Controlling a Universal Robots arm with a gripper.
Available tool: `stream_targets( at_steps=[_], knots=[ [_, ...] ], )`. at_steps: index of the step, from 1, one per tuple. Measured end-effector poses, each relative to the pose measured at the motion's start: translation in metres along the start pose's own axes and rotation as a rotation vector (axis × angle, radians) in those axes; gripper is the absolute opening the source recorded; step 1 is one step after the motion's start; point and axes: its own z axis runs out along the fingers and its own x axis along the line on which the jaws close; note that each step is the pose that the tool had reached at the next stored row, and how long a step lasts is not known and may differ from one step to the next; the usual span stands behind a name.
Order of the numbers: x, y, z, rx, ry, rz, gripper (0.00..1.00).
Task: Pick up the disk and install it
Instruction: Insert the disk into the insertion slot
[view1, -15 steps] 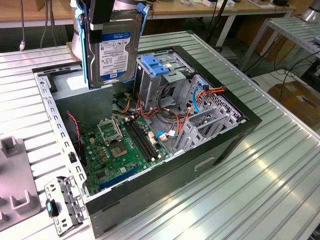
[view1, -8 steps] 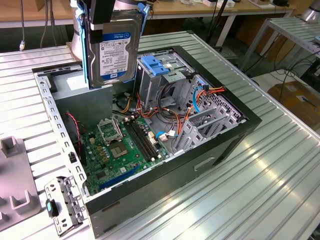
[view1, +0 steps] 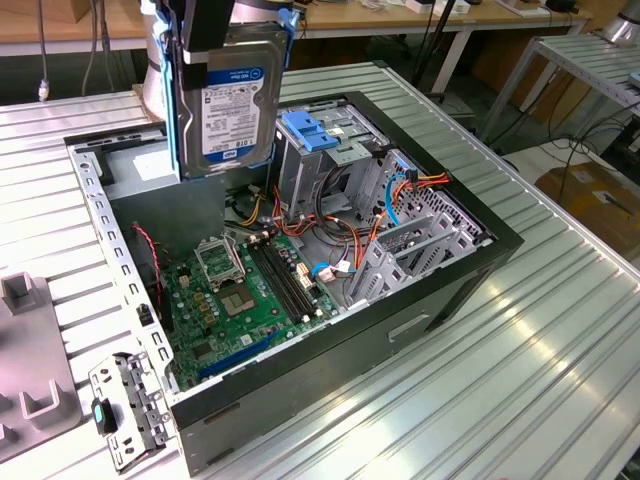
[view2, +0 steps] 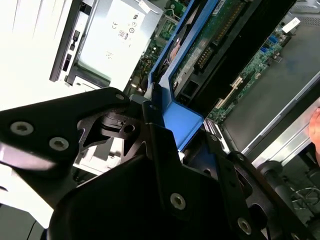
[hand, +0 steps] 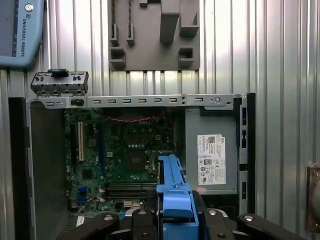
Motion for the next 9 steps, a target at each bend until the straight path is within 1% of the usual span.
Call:
stream_targets(
  at_steps=[3,9],
  knots=[
    [0.0038,-0.0001,0.0000,0.0000,0.0000,0.000,0.37],
    [0.0190,-0.0005,0.0003,0.0000,0.0003,0.000,0.37]
  ],
)
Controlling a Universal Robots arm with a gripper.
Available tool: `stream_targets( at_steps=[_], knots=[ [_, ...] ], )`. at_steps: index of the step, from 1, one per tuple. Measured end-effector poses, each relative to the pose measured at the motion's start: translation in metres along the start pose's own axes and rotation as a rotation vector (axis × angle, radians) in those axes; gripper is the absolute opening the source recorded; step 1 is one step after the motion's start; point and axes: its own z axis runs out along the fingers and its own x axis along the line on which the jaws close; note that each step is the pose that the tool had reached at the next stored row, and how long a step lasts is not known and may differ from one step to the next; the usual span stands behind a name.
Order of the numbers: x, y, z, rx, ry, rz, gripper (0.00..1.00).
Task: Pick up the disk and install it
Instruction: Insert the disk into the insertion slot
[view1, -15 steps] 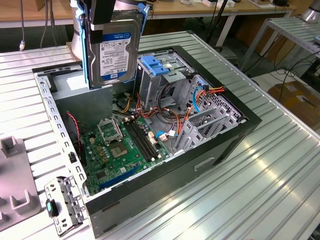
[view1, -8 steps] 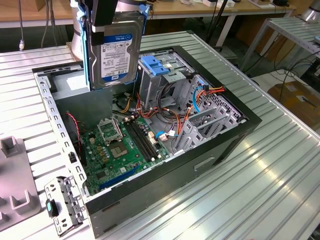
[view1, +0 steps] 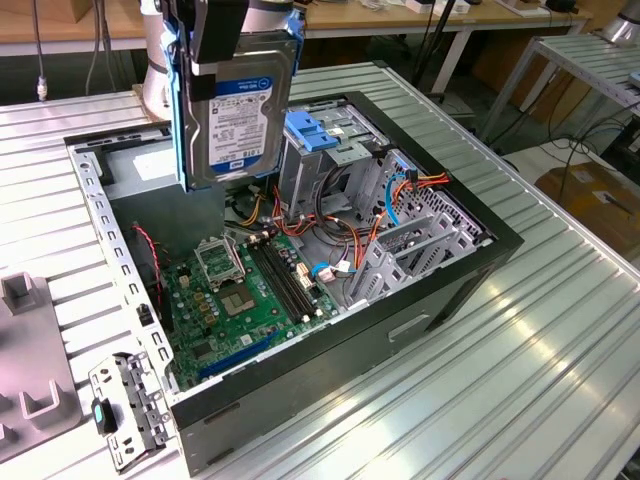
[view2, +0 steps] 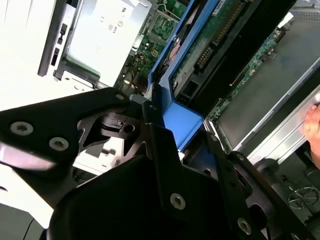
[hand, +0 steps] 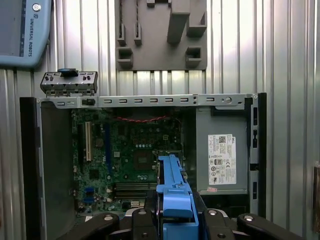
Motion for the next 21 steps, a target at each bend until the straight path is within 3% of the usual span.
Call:
stream_targets(
  at_steps=[9,12,21],
  knots=[
    [0.0329,-0.0022,0.0030,0.0001,0.0018,0.000,0.37],
    [0.0410,-0.0070,0.0038,0.0004,0.0101,0.000,0.37],
    [0.0413,-0.0465,0.0051,0.0004,0.0118,0.000,0.37]
  ],
)
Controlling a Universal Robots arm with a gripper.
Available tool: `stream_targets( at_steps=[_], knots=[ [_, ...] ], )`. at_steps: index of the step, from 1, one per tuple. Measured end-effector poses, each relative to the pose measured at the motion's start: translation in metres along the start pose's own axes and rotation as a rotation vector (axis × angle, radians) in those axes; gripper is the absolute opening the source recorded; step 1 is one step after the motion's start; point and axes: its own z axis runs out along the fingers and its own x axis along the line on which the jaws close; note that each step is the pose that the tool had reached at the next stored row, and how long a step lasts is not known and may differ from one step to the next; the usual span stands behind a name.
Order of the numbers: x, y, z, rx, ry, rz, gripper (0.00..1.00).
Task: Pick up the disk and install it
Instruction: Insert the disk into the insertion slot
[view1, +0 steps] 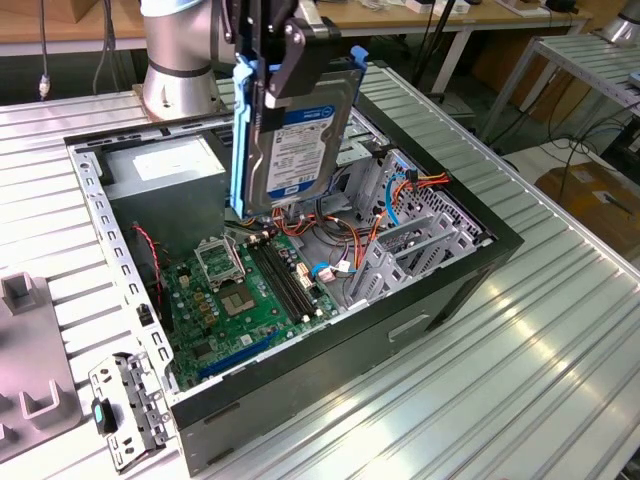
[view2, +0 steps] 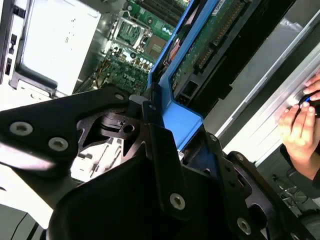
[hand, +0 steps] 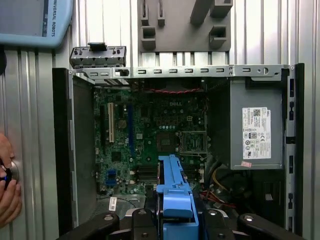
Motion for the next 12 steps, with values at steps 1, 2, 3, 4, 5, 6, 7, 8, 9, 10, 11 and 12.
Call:
stream_targets(
  at_steps=[1,2,3,4,5,6,7,8,9,10,11,12],
  knots=[
    [0.0000,-0.0019,0.0000,0.0000,0.0000,0.000,0.37],
    [0.0000,-0.0019,0.0001,-0.0001,-0.0001,0.000,0.37],
    [0.0000,-0.0020,0.0001,-0.0001,0.0000,0.000,0.37],
    [-0.0001,-0.0023,0.0001,0.0000,0.0000,0.000,0.37],
    [-0.0001,-0.0024,0.0001,0.0000,0.0000,0.000,0.37],
    [0.0000,-0.0024,0.0001,-0.0001,0.0000,0.000,0.37],
    [-0.0001,-0.0024,0.0000,-0.0001,0.0000,0.000,0.37],
    [0.0000,-0.0025,0.0000,-0.0001,0.0000,0.000,0.37],
    [0.0000,-0.0025,0.0000,-0.0001,0.0000,0.000,0.37],
    [0.0000,-0.0025,0.0000,-0.0001,0.0000,0.000,0.37],
    [0.0001,-0.0025,0.0000,0.0000,0.0000,0.000,0.37],
    [0.0002,-0.0024,0.0000,-0.0001,0.0000,0.000,0.37]
  ],
)
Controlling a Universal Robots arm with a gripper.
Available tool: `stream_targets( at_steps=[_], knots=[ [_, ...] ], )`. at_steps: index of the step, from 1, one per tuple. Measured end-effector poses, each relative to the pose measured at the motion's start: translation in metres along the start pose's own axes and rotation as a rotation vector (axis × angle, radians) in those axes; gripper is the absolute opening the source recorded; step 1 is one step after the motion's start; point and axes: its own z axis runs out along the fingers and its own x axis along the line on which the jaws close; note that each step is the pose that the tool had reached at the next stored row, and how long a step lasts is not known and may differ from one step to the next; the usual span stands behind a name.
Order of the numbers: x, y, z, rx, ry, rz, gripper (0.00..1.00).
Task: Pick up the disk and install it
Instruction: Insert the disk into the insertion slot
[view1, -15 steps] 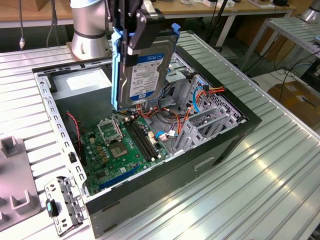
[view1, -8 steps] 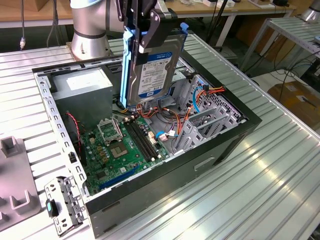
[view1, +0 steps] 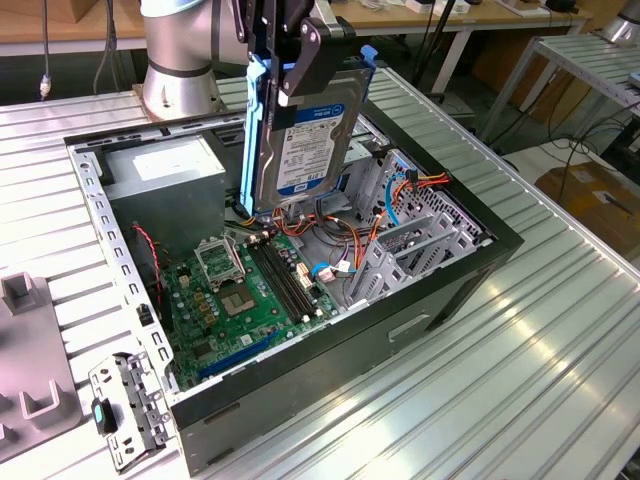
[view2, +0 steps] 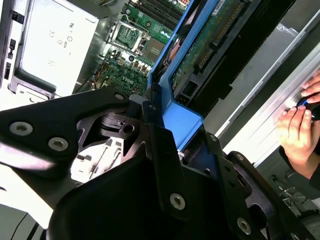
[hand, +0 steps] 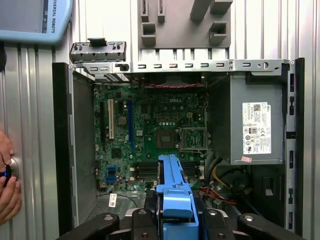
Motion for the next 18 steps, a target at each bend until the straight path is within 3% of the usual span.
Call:
stream_targets(
  at_steps=[6,14,18],
  knots=[
    [0.0049,-0.0002,0.0001,0.0000,0.0000,0.000,0.37],
    [0.0220,-0.0020,0.0006,0.0000,0.0000,0.000,0.37],
    [0.0250,-0.0186,0.0014,0.0000,0.0022,0.000,0.37]
  ],
)
